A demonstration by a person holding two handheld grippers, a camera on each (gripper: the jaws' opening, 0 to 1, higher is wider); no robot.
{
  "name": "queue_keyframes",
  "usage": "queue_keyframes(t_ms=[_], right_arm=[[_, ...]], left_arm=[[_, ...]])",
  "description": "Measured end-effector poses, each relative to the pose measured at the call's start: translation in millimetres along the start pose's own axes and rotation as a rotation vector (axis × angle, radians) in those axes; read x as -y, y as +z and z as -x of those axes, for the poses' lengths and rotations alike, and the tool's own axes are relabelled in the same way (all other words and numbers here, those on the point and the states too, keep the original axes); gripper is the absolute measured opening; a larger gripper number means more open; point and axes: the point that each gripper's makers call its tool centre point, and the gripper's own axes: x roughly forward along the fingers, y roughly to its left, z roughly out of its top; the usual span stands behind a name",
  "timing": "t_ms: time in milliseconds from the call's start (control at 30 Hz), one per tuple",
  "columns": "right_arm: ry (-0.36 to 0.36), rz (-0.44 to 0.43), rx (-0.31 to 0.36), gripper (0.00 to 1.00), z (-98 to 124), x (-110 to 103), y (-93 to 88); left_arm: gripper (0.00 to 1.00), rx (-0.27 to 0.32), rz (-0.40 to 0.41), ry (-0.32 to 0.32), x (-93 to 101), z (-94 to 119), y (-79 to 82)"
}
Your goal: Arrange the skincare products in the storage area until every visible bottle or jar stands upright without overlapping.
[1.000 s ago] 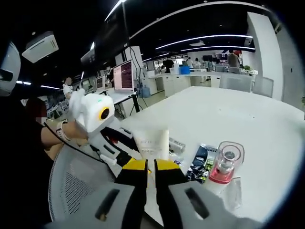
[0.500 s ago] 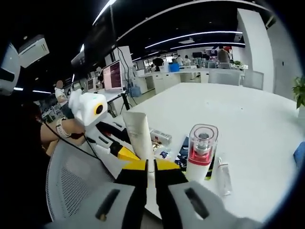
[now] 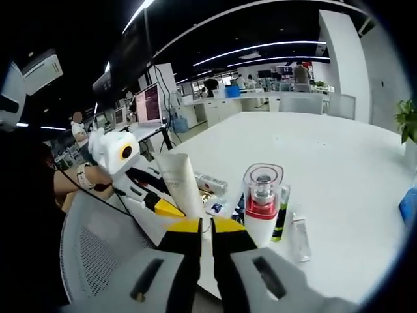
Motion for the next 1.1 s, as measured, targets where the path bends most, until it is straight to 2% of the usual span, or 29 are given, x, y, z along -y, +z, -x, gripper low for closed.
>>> queue_keyframes(t_ms=[333,467,633,1100], right_arm=[[-0.050,-0.009,-0.008,0.10,9.1,11.6,-6.5],[-0.077,-0.017,-0.004,0.17,11.2,16.7,-7.7],[-0.088,-0.044,0.011,0.21,13.1,20.9,-7.0],[-0.178,-0.024,0.008,0.51,17.6,38.9,-12.2]], left_arm=[[0.12,0.033,-0.054,-0.077,1.0,-9.9,5.7],[0.12,0.046,-0.073,-0.112,2.1,-15.1,9.0],[0.12,0.045,-0.098,-0.137,2.9,-20.0,12.5],[0.12,0.056,-0.165,-0.186,4.2,-33.6,18.9]])
